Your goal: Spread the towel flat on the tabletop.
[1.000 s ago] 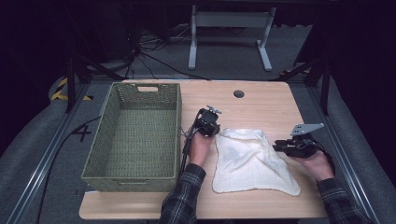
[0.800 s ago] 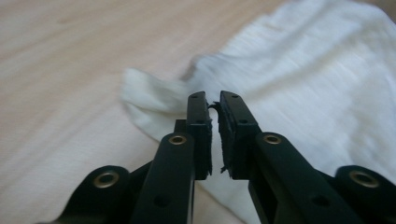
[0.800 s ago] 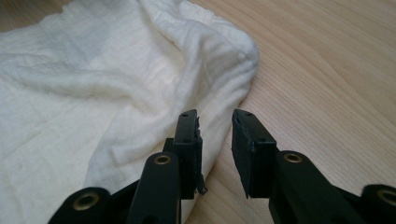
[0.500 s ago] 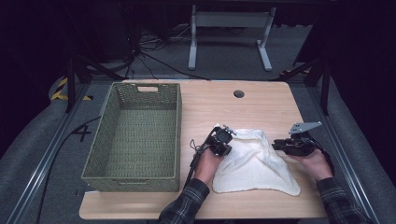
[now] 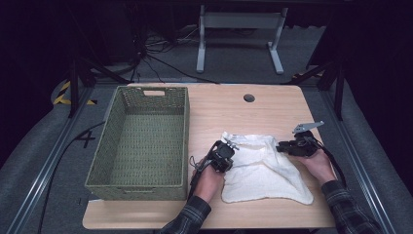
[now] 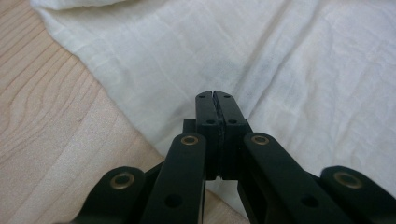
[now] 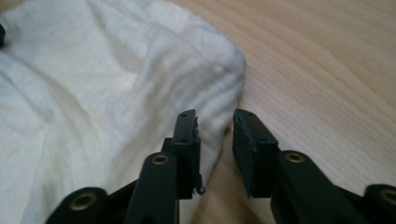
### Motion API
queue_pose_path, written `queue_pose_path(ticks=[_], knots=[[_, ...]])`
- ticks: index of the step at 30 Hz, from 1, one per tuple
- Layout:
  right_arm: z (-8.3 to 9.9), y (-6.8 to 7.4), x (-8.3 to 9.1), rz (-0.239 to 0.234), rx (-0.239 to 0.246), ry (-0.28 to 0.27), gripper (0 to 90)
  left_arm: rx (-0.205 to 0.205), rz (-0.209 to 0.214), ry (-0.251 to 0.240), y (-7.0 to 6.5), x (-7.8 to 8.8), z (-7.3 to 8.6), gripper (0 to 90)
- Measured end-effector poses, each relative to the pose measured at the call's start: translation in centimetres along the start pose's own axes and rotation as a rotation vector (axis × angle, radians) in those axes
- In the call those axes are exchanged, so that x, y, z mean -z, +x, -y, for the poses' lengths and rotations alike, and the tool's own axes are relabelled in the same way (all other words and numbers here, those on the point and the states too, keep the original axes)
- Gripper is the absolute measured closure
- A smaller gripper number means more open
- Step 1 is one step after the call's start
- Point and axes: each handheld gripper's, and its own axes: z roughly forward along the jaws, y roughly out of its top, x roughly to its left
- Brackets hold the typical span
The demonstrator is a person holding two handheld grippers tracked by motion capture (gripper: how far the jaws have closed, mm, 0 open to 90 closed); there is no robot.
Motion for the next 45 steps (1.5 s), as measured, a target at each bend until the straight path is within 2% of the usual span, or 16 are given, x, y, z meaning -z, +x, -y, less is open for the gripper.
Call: queue_pose_path(ticks=[3, 8, 12, 13, 14, 15, 16, 21, 24, 28, 30, 32, 35, 38, 39, 45], knots=[[-0.1, 0.4, -0.1, -0.010, 0.029, -0.007, 88.7, -0.003, 0.009, -0.001, 0.1, 0.0, 0.0, 89.6], [-0.7, 2.9, 1.5, -0.034, 0.115, -0.047, 89.2, -0.004, 0.015, -0.005, 0.2, 0.0, 0.1, 89.5], [-0.6, 5.8, 2.4, -0.116, 0.183, -0.062, 89.2, -0.005, 0.018, -0.004, 0.2, 0.0, 0.1, 89.5], [-0.6, 5.8, 2.4, -0.116, 0.183, -0.062, 89.2, -0.005, 0.018, -0.004, 0.2, 0.0, 0.1, 89.5], [-0.4, 7.4, 2.2, -0.166, 0.225, -0.052, 89.1, -0.004, 0.020, -0.005, 0.3, 0.0, 0.1, 89.4], [-0.4, 7.4, 2.2, -0.166, 0.225, -0.052, 89.1, -0.005, 0.019, -0.005, 0.3, 0.0, 0.1, 89.4], [0.0, 8.7, 1.8, -0.208, 0.255, -0.028, 89.1, -0.005, 0.016, -0.004, 0.2, 0.0, 0.1, 89.4], [0.8, 11.4, 1.4, -0.287, 0.337, 0.026, 85.5, -0.004, 0.028, -0.005, 0.3, 0.0, 0.1, 89.3], [0.7, 11.1, 2.3, -0.288, 0.323, -0.010, 80.9, -0.008, 0.022, -0.004, 0.3, 0.0, 0.1, 89.1], [-0.1, 9.4, 3.2, -0.196, 0.278, -0.060, 80.2, -0.006, 0.025, -0.008, 0.3, 0.0, 0.1, 88.9], [-0.6, 8.4, 2.9, -0.154, 0.254, -0.058, 78.6, -0.005, 0.028, -0.008, 0.3, 0.0, 0.1, 88.9], [-0.8, 7.9, 2.7, -0.144, 0.243, -0.057, 77.7, -0.005, 0.029, -0.008, 0.3, 0.0, 0.1, 88.9], [-1.1, 6.2, 1.7, -0.111, 0.196, -0.054, 75.4, -0.002, 0.028, -0.010, 0.3, 0.0, 0.2, 88.7], [-0.9, 5.8, 1.1, -0.115, 0.184, -0.038, 75.1, -0.001, 0.028, -0.010, 0.3, 0.0, 0.2, 88.7], [-0.8, 5.9, 0.7, -0.138, 0.187, -0.029, 73.2, -0.006, 0.032, -0.008, 0.4, 0.0, 0.2, 88.7], [-1.1, 5.9, 0.2, -0.196, 0.156, -0.054, 68.4, -0.007, 0.032, -0.009, 0.4, 0.0, 0.2, 88.7]])
